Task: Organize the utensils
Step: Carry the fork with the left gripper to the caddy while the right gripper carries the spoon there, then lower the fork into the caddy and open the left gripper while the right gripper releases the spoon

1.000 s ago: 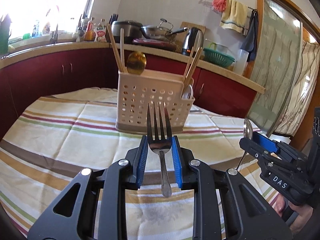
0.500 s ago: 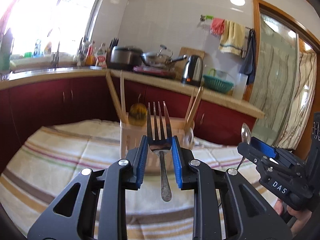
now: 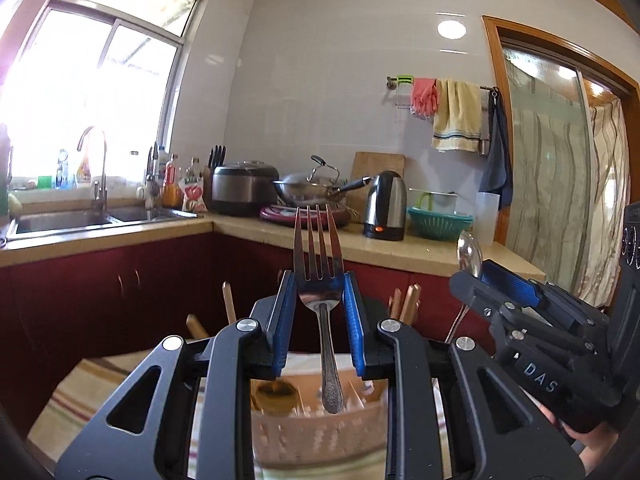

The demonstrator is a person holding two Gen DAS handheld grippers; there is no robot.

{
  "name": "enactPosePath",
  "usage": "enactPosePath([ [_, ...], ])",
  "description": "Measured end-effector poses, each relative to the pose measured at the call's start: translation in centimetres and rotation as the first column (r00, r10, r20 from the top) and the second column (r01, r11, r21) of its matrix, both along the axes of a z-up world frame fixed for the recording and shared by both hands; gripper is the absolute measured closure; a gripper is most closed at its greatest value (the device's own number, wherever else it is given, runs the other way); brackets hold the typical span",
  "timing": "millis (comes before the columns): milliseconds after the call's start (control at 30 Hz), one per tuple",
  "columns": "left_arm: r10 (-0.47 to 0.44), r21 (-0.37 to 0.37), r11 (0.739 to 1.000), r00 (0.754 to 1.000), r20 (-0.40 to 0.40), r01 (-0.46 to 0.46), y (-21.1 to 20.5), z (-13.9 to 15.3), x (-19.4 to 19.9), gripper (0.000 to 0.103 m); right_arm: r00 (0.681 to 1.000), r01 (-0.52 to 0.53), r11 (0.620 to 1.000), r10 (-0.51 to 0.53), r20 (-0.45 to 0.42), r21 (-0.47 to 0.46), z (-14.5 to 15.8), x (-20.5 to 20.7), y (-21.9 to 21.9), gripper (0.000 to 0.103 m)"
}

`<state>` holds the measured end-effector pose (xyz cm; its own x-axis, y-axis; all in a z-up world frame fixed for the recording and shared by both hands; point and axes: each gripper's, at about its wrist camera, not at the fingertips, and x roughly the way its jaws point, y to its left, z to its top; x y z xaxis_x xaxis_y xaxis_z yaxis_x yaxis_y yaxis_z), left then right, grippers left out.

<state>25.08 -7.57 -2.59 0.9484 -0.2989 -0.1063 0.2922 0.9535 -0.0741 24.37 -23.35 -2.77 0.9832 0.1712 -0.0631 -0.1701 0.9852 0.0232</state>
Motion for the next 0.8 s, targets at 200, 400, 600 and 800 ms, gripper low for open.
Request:
enactPosePath([
  [200, 0.016, 0.015, 1.0, 1.0, 0.01, -0.016, -0.7, -0.2, 3.1, 0.079, 1.0, -0.001, 1.0, 0.001, 0.012, 0.015, -1.3, 3.1, 0.2, 0.064],
  [400, 0.027, 0.05, 0.998, 1.0, 0.012, -0.027, -1.0, -1.6, 4.9, 0.079, 1.0, -0.001, 1.0, 0.001, 0.015, 0.007, -3.2, 5.2, 0.6, 0.064],
  [600, 0.03, 0.066, 0.997, 0.999, -0.01, -0.029, -0.8, -3.4, 5.9, 0.079, 1.0, -0.021, 1.0, 0.022, 0.011, -0.02, -4.8, 6.2, 1.4, 0.064],
  [800, 0.044, 0.074, 0.996, 0.999, -0.018, -0.042, -0.3, -4.7, 6.4, 0.079, 0.999, -0.03, 0.998, 0.029, -0.015, -0.064, -6.5, 6.8, 2.2, 0.064],
])
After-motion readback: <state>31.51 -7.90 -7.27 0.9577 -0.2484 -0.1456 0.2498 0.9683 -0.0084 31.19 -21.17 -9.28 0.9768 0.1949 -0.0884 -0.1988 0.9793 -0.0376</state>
